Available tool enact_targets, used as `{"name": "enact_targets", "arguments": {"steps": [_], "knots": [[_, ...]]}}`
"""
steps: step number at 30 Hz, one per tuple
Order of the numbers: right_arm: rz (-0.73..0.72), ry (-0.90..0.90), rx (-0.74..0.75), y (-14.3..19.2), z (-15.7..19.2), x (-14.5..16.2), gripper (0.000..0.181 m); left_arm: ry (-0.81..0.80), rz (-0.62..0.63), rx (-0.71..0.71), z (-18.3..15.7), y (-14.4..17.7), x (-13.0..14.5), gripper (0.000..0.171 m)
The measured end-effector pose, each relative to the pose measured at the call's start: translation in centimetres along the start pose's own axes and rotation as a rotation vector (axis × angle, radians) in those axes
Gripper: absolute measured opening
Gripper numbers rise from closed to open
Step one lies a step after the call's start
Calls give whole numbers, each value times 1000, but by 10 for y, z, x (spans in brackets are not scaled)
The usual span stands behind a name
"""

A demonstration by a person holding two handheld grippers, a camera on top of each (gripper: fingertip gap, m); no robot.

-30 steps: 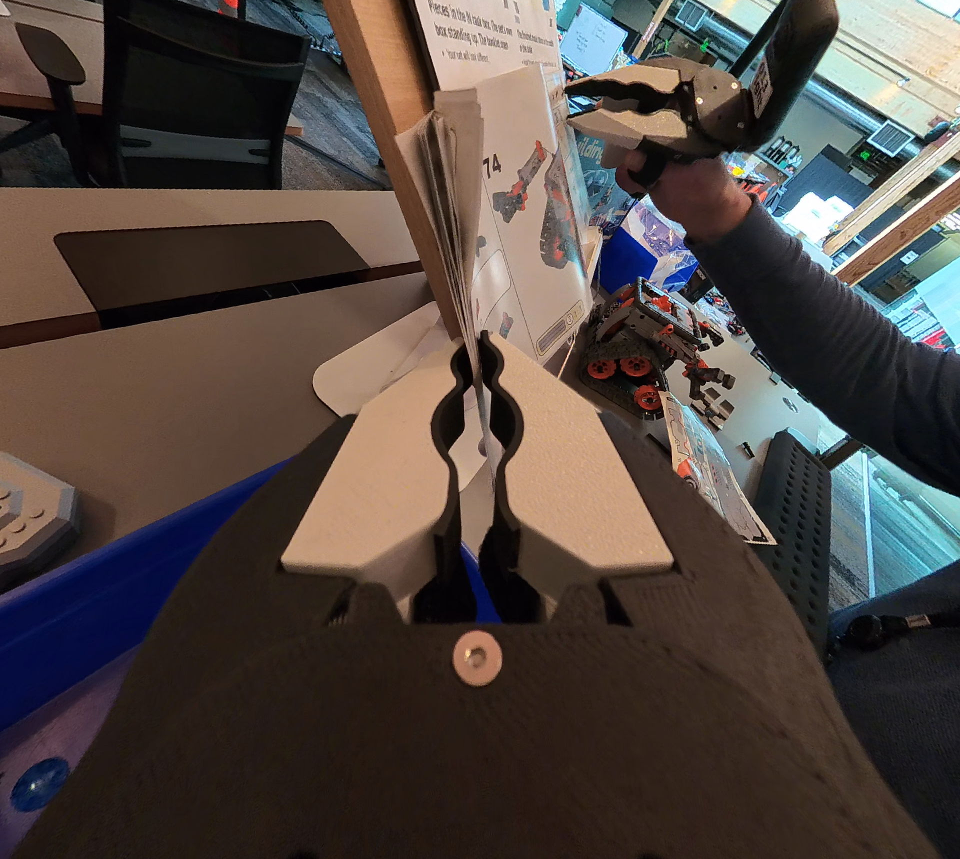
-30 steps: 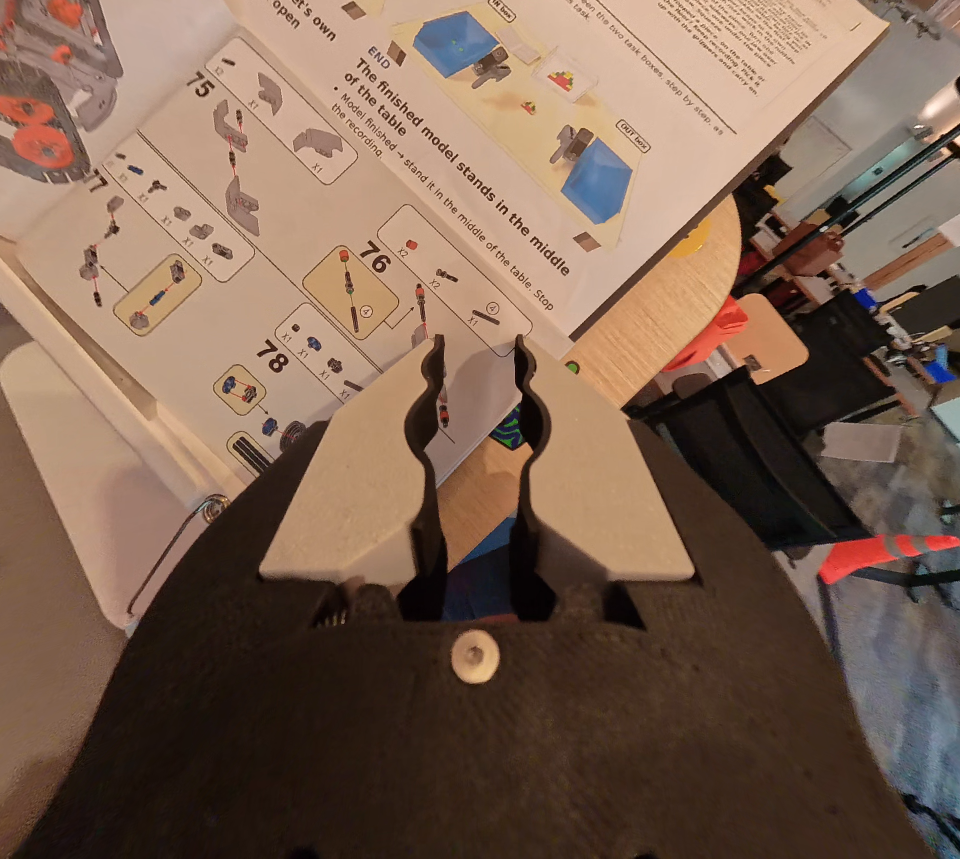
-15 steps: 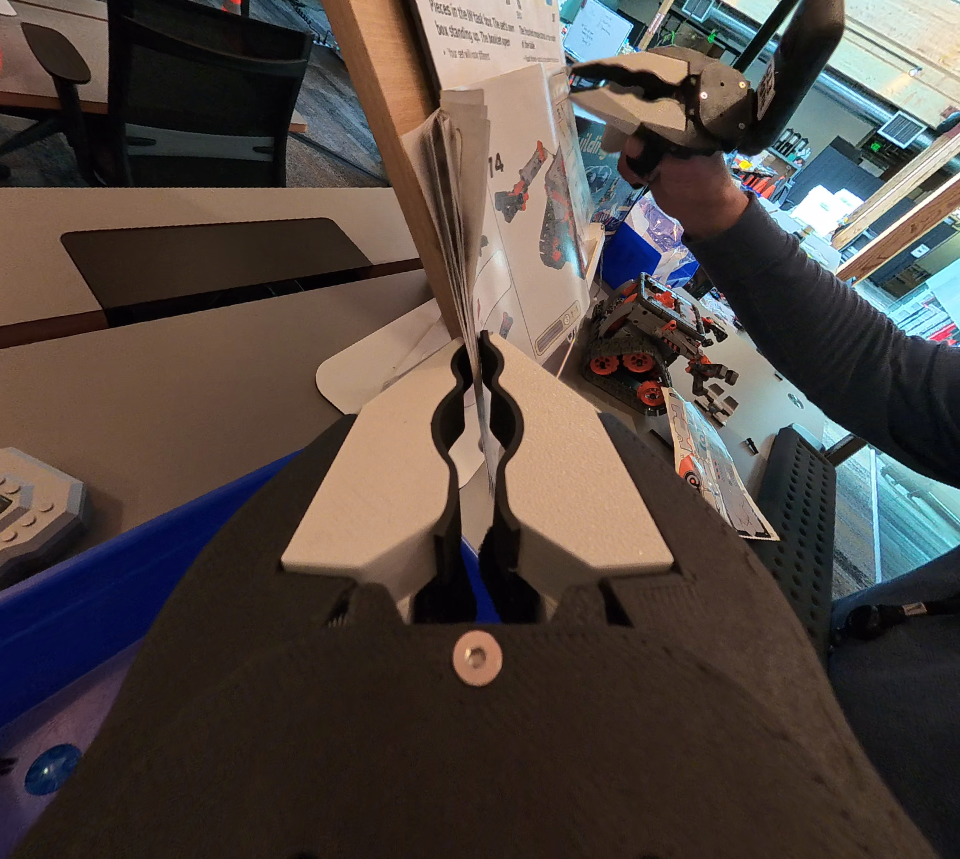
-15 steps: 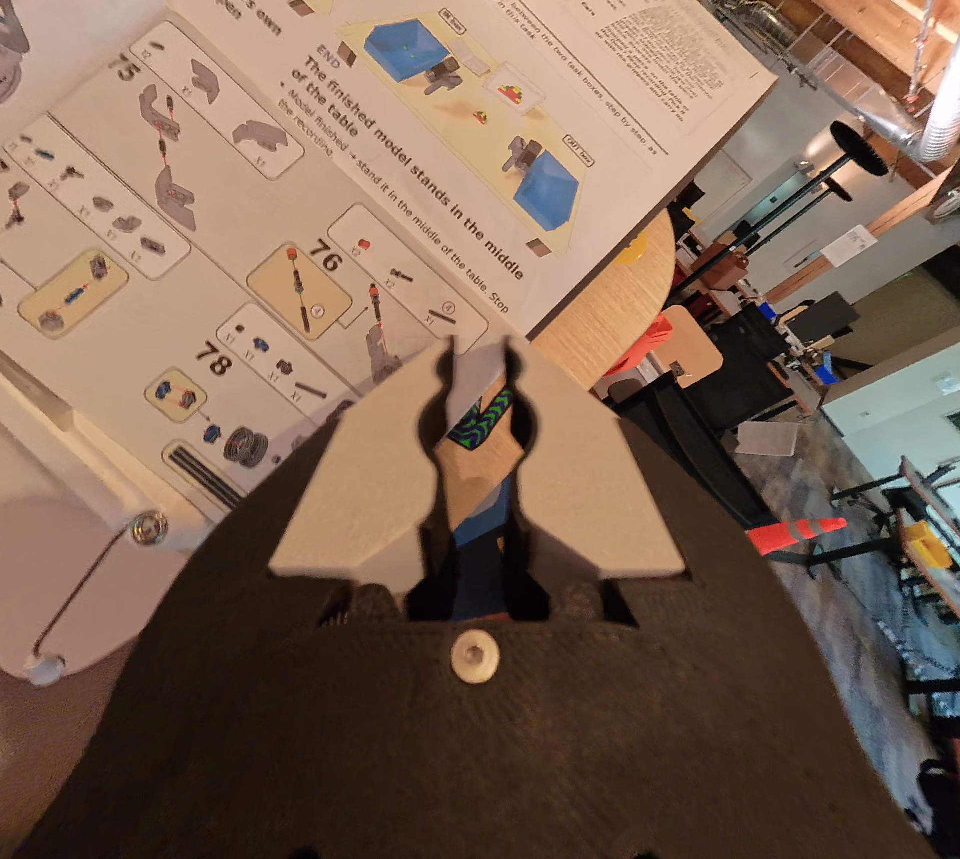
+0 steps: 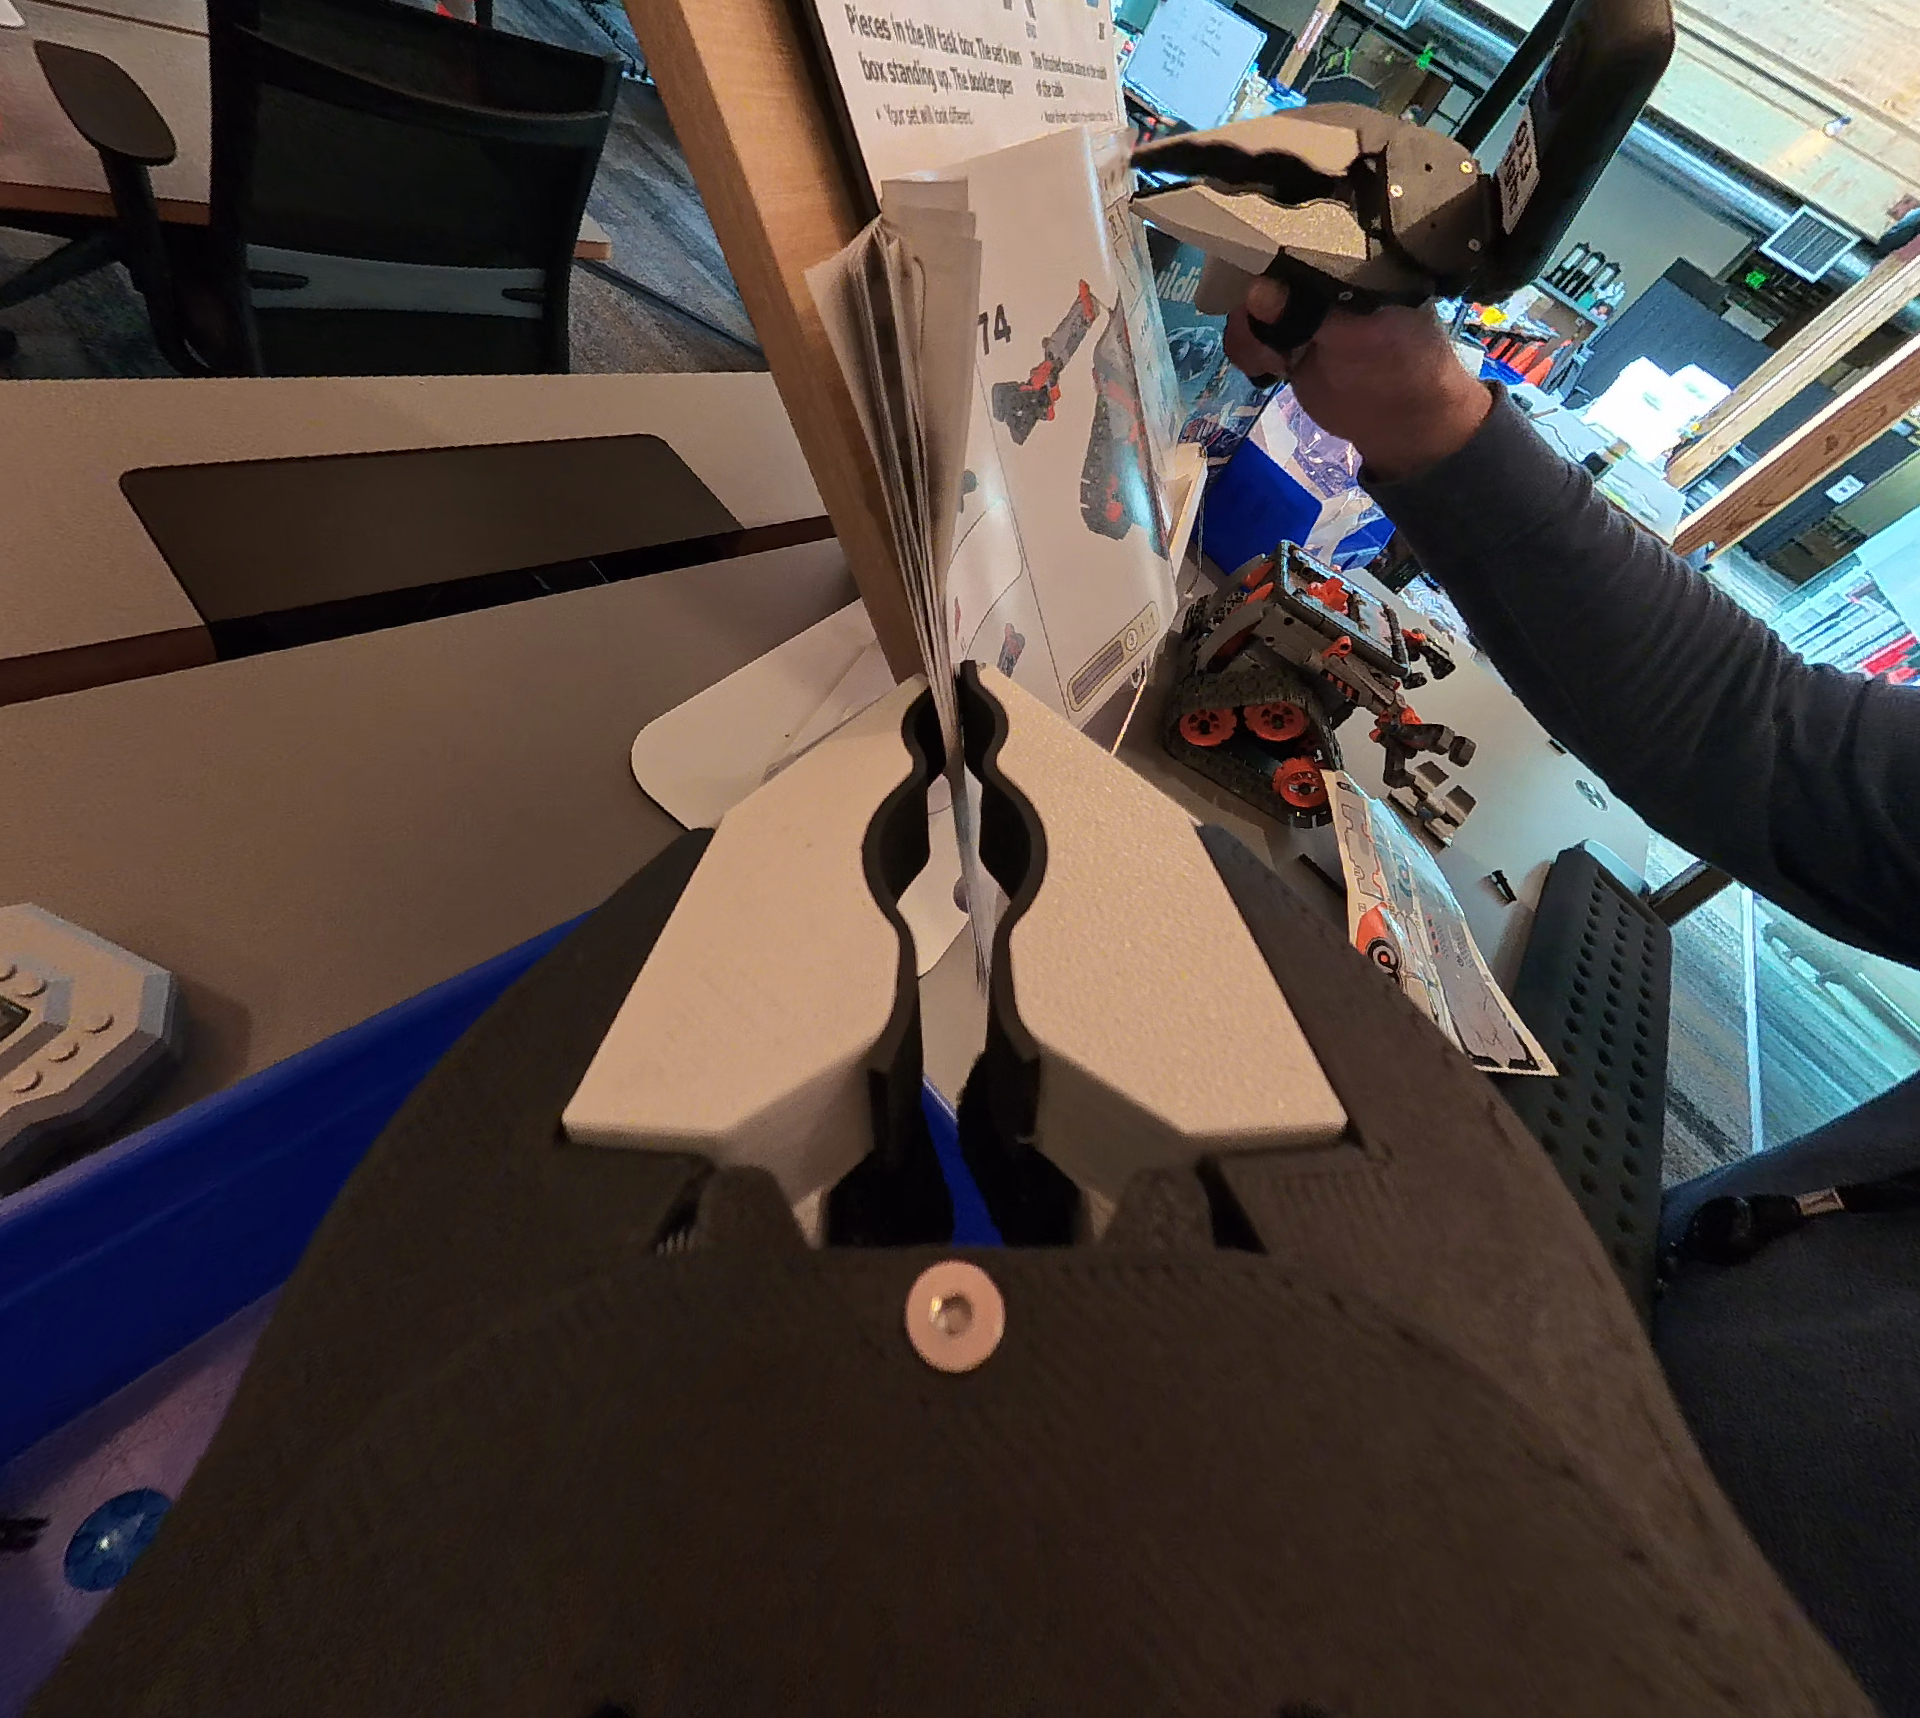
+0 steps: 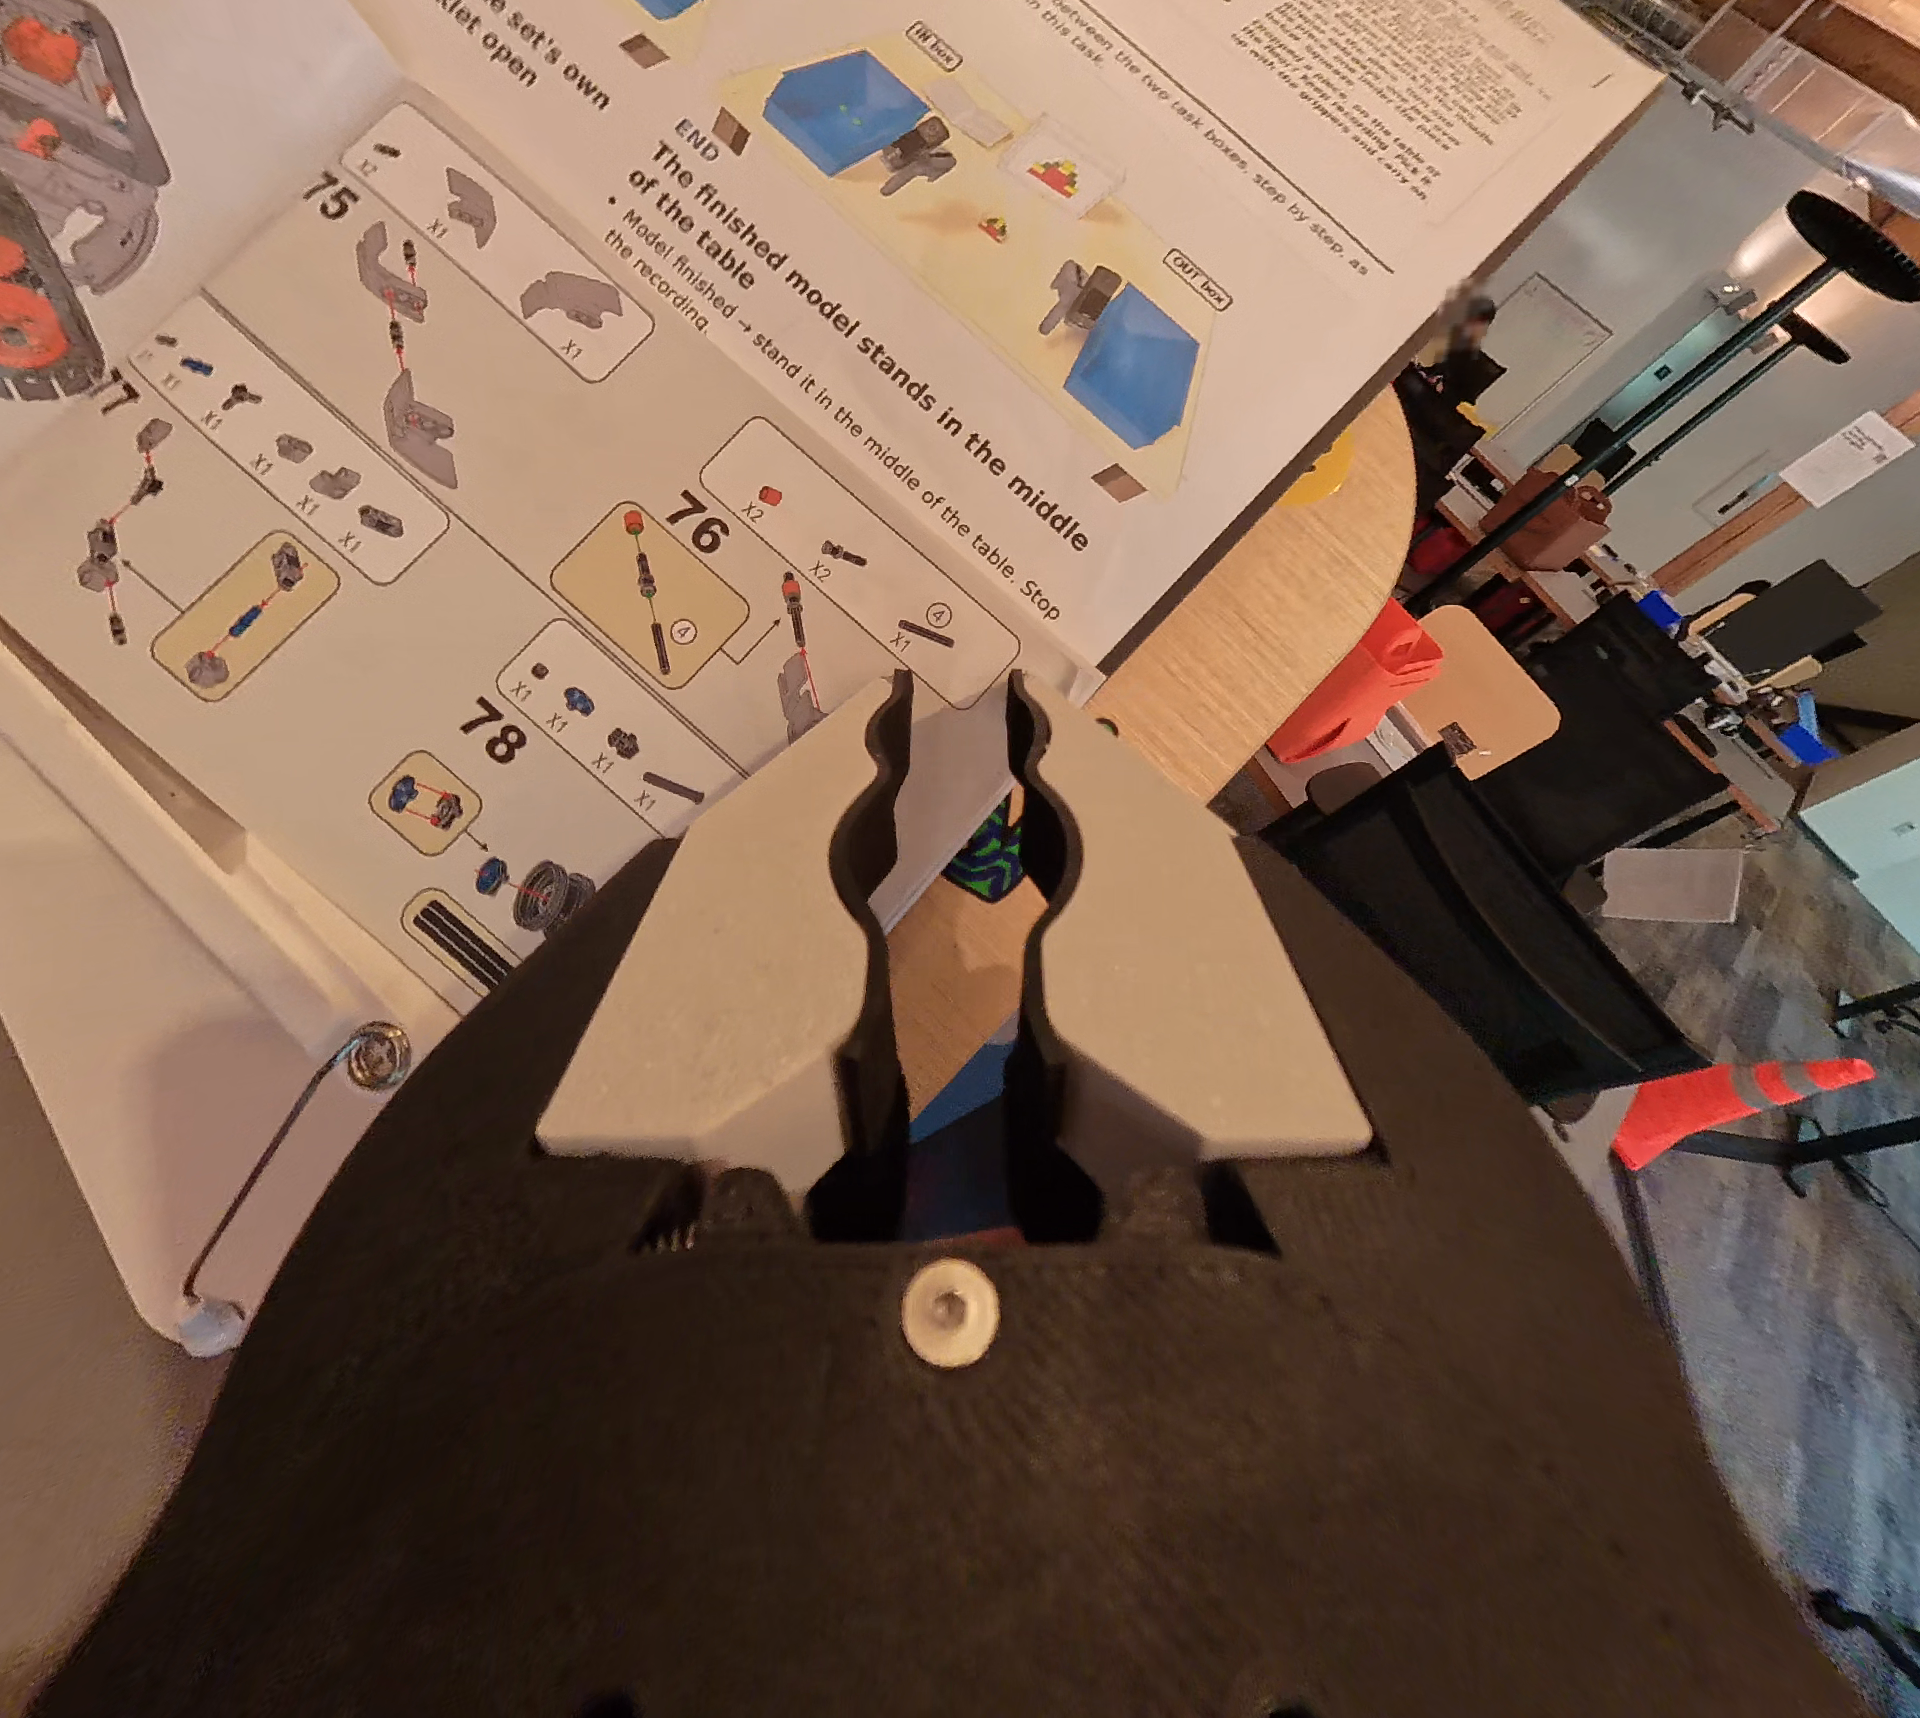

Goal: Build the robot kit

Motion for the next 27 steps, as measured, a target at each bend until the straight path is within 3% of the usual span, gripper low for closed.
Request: {"name": "enact_targets", "arguments": {"steps": [1,6,7,8,9,13,17,19,27], "knots": [[-7,-9,-14,-1,2,0,6,1,2,1,0,0,0,0],[-13,3,-24,0,6,0,0,1,8,0,1,-1,0,0],[-23,-11,0,1,4,-1,4,1,6,2,1,-1,-1,0],[-23,-39,39,2,1,0,28,0,5,3,0,0,-1,0],[-9,-62,55,2,-1,1,38,-2,6,4,0,0,-1,0],[29,-139,9,4,2,3,46,-3,3,7,-1,1,0,0],[65,-242,4,7,4,2,35,-5,2,9,-2,1,0,0],[45,-222,61,12,2,-1,15,-5,2,10,-2,0,1,0],[-28,-107,47,32,8,-15,0,-8,-2,-7,-2,-3,2,2]]}}
Point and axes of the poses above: each gripper's, where its closed fingertips meet, y back along the fingers, x out of its underside, z = x × y across the jaws, the point moved 10 cm from there along y, back along the fingers, and after that the axes turned 1 degree about x, right-handed, at the moved point
